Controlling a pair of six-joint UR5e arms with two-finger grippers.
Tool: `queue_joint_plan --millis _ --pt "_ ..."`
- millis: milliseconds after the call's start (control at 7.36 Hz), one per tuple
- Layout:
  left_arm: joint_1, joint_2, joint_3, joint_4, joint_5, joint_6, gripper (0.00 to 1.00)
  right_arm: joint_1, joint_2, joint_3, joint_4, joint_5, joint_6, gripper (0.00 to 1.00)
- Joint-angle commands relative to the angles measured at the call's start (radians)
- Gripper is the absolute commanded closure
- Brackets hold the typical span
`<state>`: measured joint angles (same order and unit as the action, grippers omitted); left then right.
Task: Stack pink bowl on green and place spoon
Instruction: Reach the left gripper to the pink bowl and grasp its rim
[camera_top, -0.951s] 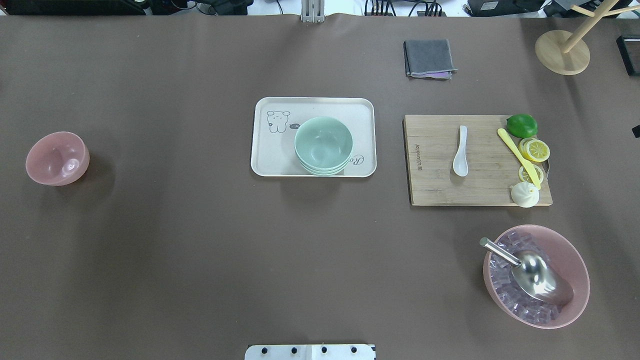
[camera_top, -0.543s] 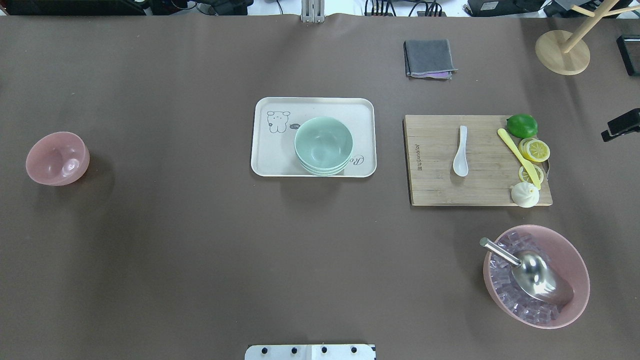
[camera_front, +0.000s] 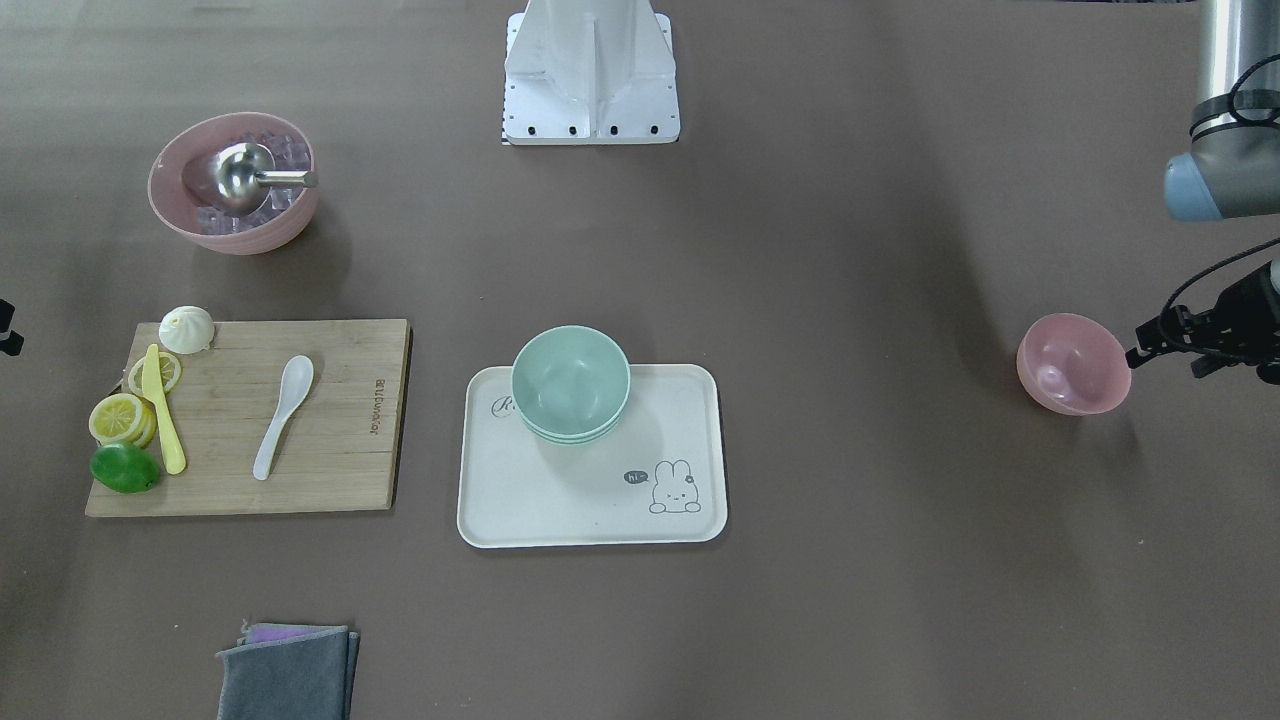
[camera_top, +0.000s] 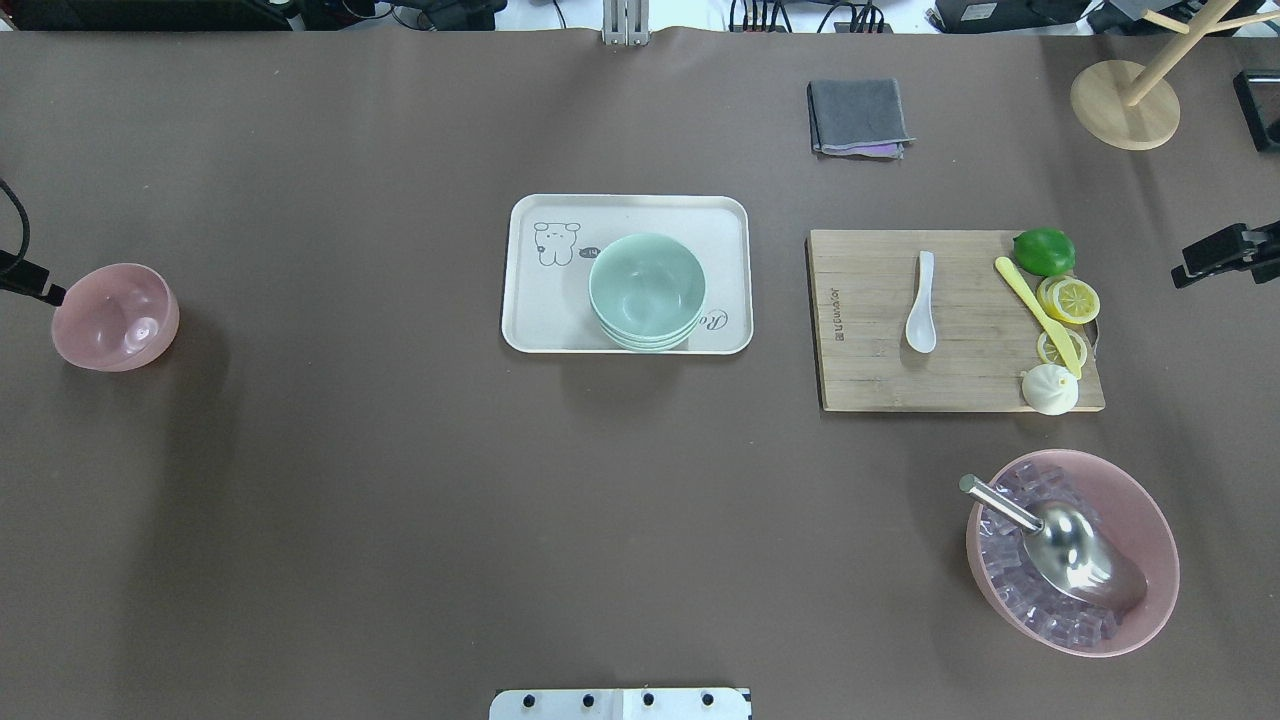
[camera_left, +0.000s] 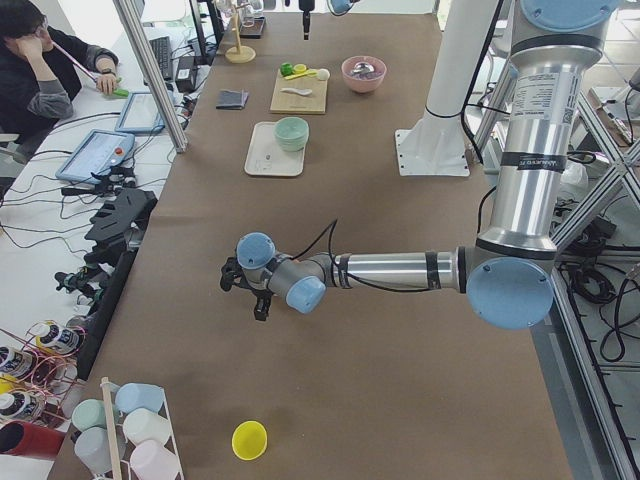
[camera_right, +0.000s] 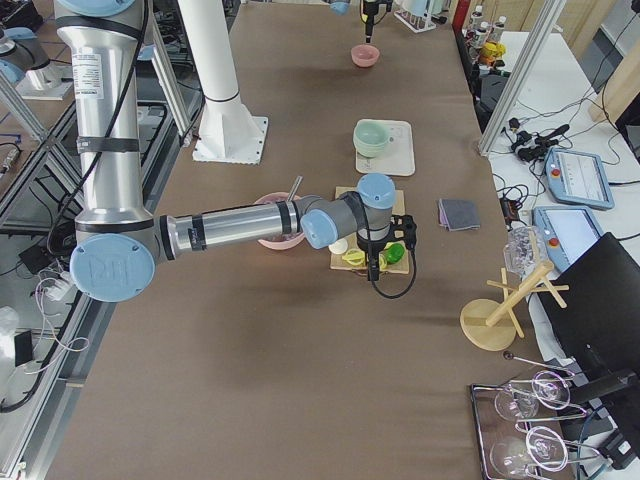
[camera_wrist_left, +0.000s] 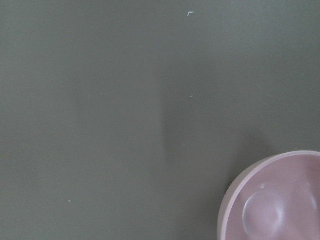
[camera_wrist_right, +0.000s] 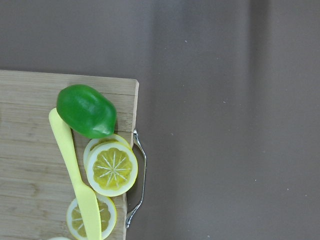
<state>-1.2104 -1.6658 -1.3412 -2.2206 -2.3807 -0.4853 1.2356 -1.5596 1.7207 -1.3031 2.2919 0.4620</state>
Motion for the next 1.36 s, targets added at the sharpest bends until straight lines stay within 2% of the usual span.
queue_joint_plan --millis 0,136,407,543,679,815,1222 --pt "0.028 0.0 0.007 -0.024 -0.002 -0.021 0.39 -0.001 -0.002 0.0 0.001 0.0 0.001 0.0" --pt "0.034 0.0 0.005 -0.025 -0.002 -0.022 0.44 -0.001 -0.004 0.0 0.001 0.0 0.001 0.0" --pt "0.04 -0.002 0.002 -0.025 -0.005 -0.022 0.47 -0.001 -0.004 -0.001 0.001 0.0 0.001 0.0" --pt "0.04 -0.002 -0.001 -0.025 -0.008 -0.024 0.64 -0.001 -0.004 0.0 0.001 0.0 0.001 0.0" --pt "0.04 -0.002 -0.004 -0.025 -0.008 -0.025 0.93 -0.001 -0.004 -0.001 0.001 0.0 0.001 0.0" --pt "0.04 -0.002 -0.004 -0.025 -0.008 -0.025 1.0 -0.001 -0.004 -0.001 0.001 0.0 0.001 0.0" --pt "0.038 -0.034 -0.012 -0.011 -0.009 -0.063 1.0 -0.001 -0.004 0.0 0.001 0.0 0.001 0.0"
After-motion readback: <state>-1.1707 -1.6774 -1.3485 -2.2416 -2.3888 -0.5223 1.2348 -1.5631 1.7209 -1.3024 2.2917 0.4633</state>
